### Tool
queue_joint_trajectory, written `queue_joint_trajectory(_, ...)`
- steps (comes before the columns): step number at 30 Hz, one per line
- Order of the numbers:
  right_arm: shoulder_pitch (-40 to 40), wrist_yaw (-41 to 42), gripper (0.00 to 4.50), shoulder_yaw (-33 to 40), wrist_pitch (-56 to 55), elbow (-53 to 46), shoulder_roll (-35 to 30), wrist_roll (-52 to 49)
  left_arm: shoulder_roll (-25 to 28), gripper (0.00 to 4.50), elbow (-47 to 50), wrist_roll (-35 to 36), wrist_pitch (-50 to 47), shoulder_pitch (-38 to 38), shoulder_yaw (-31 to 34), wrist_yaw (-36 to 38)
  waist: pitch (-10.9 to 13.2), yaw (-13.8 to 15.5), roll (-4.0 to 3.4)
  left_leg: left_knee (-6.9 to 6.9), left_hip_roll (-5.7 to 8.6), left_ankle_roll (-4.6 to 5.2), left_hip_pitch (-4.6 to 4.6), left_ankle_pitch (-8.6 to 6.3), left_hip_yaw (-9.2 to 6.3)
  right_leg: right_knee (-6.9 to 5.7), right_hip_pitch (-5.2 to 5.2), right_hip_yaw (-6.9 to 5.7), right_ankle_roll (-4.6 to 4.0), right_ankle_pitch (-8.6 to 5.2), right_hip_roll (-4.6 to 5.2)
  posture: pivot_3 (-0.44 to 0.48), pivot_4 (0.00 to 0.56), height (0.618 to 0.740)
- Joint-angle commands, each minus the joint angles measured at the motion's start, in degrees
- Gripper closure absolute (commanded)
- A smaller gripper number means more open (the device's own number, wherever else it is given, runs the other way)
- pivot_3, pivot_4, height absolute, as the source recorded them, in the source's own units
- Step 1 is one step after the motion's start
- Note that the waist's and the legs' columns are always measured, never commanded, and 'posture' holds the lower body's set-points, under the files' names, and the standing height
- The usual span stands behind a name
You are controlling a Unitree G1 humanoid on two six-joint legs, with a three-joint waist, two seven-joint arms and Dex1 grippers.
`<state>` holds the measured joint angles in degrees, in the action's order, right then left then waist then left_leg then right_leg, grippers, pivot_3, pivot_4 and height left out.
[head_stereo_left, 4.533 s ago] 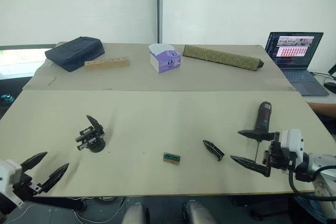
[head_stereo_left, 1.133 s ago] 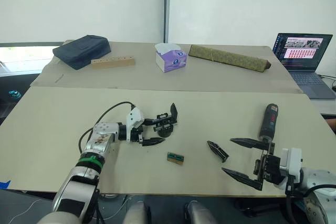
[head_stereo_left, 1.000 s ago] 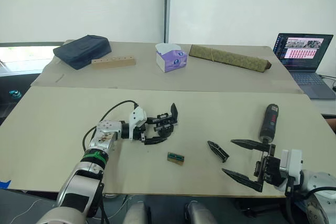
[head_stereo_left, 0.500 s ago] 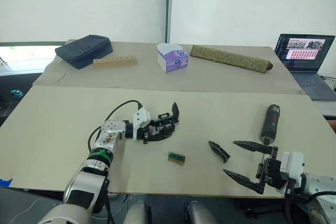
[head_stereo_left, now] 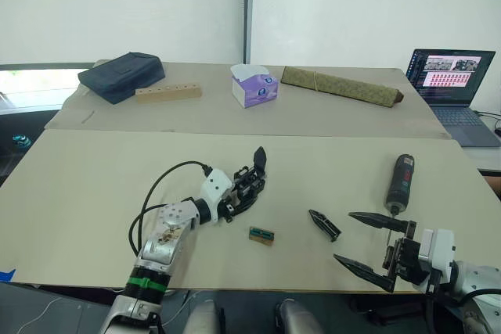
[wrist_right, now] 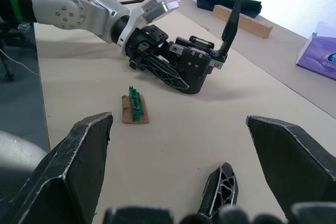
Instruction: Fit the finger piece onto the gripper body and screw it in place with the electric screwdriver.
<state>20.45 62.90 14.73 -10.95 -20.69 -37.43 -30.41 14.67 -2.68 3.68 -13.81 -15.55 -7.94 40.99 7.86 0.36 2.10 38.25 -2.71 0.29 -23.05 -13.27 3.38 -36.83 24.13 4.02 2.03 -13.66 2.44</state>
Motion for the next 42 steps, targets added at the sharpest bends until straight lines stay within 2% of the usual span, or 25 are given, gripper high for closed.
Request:
queue_joint_trajectory(1, -0.2, 0.1, 0.0, 1.9, -0.1, -1.0, -0.8, -0.9, -1.2, 2.22, 3.7, -0.5, -0.1, 0.3, -1.0, -3.2, 0.0, 0.1, 0.0, 0.0, 0.01, 0.0, 0.0, 0.0, 0.0, 0.0, -0.01, 0.0, 0.0, 0.0, 0.0, 0.0, 0.15, 0.74)
queue_joint_trajectory(8, -0.4, 0.3, 0.0, 1.9, 0.3, -1.2, -1.0, -1.1, 0.0, 2.22, 1.7, -1.1, 1.1, 2.1, -3.3, -3.4, 0.0, 0.2, -0.01, 0.0, 0.03, 0.0, 0.07, 0.0, 0.01, 0.03, -0.08, 0.0, 0.0, 0.0, 0.02, 0.0, 0.15, 0.74)
queue_joint_trajectory(10, -0.5, 0.6, 0.0, 1.9, 0.5, -1.2, -1.4, -1.3, 0.1, 1.16, 1.8, 0.2, -0.6, 2.6, -2.7, -3.1, 0.0, 0.2, -0.02, 0.0, 0.02, 0.0, 0.08, 0.0, 0.01, 0.03, -0.08, 0.01, 0.0, 0.0, 0.02, 0.0, 0.15, 0.74)
queue_joint_trajectory(12, -0.6, 0.8, 0.0, 2.0, 0.7, -1.2, -1.5, -1.5, 0.5, 0.3, 2.0, 0.8, -1.2, 2.9, -2.6, -2.6, 0.0, 0.2, -0.03, 0.0, 0.01, 0.0, 0.08, 0.0, 0.02, 0.03, -0.07, 0.01, 0.0, 0.0, 0.02, 0.0, 0.15, 0.74)
queue_joint_trajectory(13, -0.5, 0.8, 0.0, 2.1, 0.7, -1.3, -1.5, -1.5, 0.9, 0.01, 2.2, 1.4, -1.8, 3.0, -2.5, -2.0, 0.0, 0.1, -0.06, 0.0, 0.01, 0.0, 0.1, 0.0, 0.02, 0.03, -0.09, 0.0, -0.01, 0.0, 0.01, 0.0, 0.15, 0.74)
queue_joint_trajectory(18, 0.0, 0.8, 0.0, 1.6, 1.1, -1.9, -1.5, -1.9, 4.8, 0.01, 1.1, 4.2, -0.7, 2.4, -0.1, 1.9, -0.1, -0.3, -0.12, -0.01, 0.0, 0.0, 0.13, 0.0, 0.02, 0.01, -0.09, 0.01, -0.02, -0.01, 0.0, 0.0, 0.15, 0.74)
queue_joint_trajectory(21, 0.0, 0.8, 0.0, 1.3, 1.1, -2.0, -1.3, -1.6, 8.0, 0.01, -2.4, 6.1, 0.9, 0.0, 0.8, 6.9, -0.1, -0.5, -0.12, -0.02, -0.01, 0.0, 0.16, 0.0, 0.03, -0.02, -0.09, 0.01, -0.03, -0.02, -0.01, 0.0, 0.15, 0.74)
queue_joint_trajectory(24, -0.1, 0.7, 0.0, 1.1, 1.1, -1.9, -1.3, -1.5, 11.1, 0.01, -10.0, 6.4, 6.4, -4.4, 1.0, 12.9, -0.1, -0.4, -0.12, -0.01, 0.0, 0.0, 0.16, 0.0, 0.04, -0.02, -0.09, 0.0, -0.03, -0.02, -0.01, 0.0, 0.15, 0.74)
queue_joint_trajectory(29, -0.3, 0.7, 0.0, 1.0, 1.1, -1.8, -1.2, -1.4, 13.2, 0.01, -23.6, 8.9, 14.0, -12.1, -0.1, 29.1, -0.1, -0.4, -0.11, -0.01, 0.03, 0.0, 0.09, 0.0, 0.06, 0.04, -0.07, 0.0, -0.03, -0.03, 0.0, 0.0, 0.15, 0.74)
queue_joint_trajectory(35, -0.2, 0.7, 0.0, 1.2, 1.2, -2.1, -1.5, -1.5, 9.0, 0.01, -42.6, 7.3, 25.8, -22.3, -0.3, 38.4, -0.1, 0.2, -0.09, 0.05, 0.08, 0.0, -0.03, 0.0, 0.03, 0.07, -0.05, -0.02, -0.02, -0.02, 0.01, 0.0, 0.15, 0.74)
queue_joint_trajectory(42, 1.4, 0.2, 0.0, 2.7, 1.7, -3.5, -1.8, -1.9, 4.7, 0.01, -55.9, 4.3, 32.3, -29.6, 0.2, 39.1, 0.0, 0.2, -0.07, 0.1, 0.1, 0.02, -0.13, -0.01, -0.04, 0.07, -0.01, -0.03, 0.01, 0.0, 0.0, 0.0, 0.15, 0.74)
